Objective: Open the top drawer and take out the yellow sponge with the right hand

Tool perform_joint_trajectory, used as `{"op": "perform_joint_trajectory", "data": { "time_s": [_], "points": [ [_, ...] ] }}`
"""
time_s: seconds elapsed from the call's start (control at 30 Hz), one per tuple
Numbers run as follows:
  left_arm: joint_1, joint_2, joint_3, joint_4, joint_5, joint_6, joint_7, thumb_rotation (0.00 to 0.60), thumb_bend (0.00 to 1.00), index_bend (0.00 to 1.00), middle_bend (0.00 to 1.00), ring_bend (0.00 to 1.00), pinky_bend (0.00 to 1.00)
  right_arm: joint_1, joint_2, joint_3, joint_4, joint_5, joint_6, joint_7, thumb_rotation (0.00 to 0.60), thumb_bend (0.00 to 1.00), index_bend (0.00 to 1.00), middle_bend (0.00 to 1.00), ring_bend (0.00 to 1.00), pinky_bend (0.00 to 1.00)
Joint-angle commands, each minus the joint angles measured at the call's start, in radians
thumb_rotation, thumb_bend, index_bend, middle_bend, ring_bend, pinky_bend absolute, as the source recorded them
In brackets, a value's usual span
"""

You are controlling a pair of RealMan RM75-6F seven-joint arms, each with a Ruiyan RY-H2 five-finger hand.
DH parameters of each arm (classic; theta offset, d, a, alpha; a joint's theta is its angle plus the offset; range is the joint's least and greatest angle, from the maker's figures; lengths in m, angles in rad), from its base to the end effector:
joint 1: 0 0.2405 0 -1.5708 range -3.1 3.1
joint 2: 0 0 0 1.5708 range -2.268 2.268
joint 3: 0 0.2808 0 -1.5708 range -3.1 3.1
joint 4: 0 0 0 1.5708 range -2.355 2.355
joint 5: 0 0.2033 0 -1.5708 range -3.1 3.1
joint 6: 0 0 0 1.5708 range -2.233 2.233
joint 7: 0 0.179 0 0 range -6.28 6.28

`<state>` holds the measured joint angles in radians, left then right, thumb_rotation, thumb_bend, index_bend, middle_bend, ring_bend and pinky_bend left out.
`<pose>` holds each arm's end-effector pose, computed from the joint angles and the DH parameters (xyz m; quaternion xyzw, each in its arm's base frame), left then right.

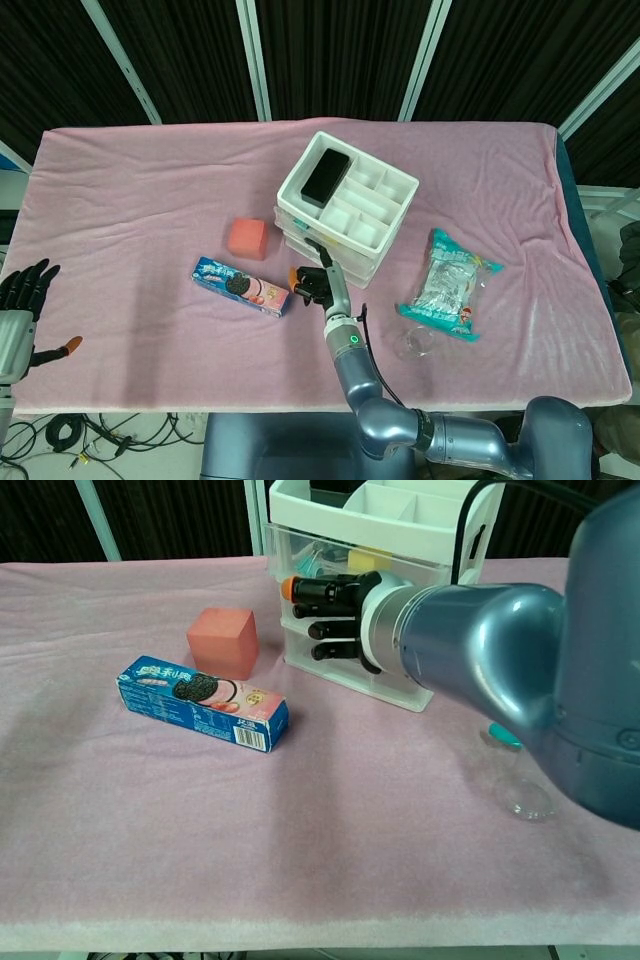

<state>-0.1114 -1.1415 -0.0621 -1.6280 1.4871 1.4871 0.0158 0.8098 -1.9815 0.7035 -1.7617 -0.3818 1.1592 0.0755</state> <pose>-0.3204 0.2280 0.1699 -0.5889 -0.3859 -0.4063 0.5824 -0.0135 -0.3620 -0.0831 0.2125 -0.8360 0.4936 0.1113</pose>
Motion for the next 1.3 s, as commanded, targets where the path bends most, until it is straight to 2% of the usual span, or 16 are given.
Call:
{"op": "perform_joint_trajectory", "data": {
  "time_s": [0.03,0.43,0.63,0.83,1.3],
  "points": [
    [0.000,-0.001,0.000,0.000,0.001,0.000,0.001,0.600,0.00,0.00,0.00,0.00,0.00,-0.007,0.002,-0.016,-0.028,-0.005,0.002,-0.001,0.600,0.44,0.20,0.79,0.87,0.79],
    [0.000,-0.001,0.000,0.002,0.003,0.004,0.001,0.600,0.00,0.00,0.00,0.00,0.00,-0.039,0.001,-0.076,-0.077,-0.019,0.008,0.008,0.600,0.44,0.20,0.79,0.87,0.79],
    [0.000,-0.001,-0.001,0.002,0.002,0.003,0.000,0.600,0.00,0.00,0.00,0.00,0.00,-0.037,0.024,-0.119,-0.101,-0.110,0.023,-0.040,0.600,0.44,0.21,0.79,0.87,0.79],
    [-0.001,-0.001,-0.001,0.003,0.001,0.003,0.001,0.600,0.00,0.00,0.00,0.00,0.00,-0.008,0.066,-0.171,-0.107,-0.232,0.075,-0.170,0.600,0.44,0.20,0.79,0.87,0.79],
    [0.001,-0.004,0.000,0.004,0.007,0.009,0.007,0.600,0.00,0.00,0.00,0.00,0.00,0.070,0.135,-0.221,-0.091,-0.254,0.188,-0.509,0.600,0.44,0.20,0.79,0.87,0.79]
  ]
}}
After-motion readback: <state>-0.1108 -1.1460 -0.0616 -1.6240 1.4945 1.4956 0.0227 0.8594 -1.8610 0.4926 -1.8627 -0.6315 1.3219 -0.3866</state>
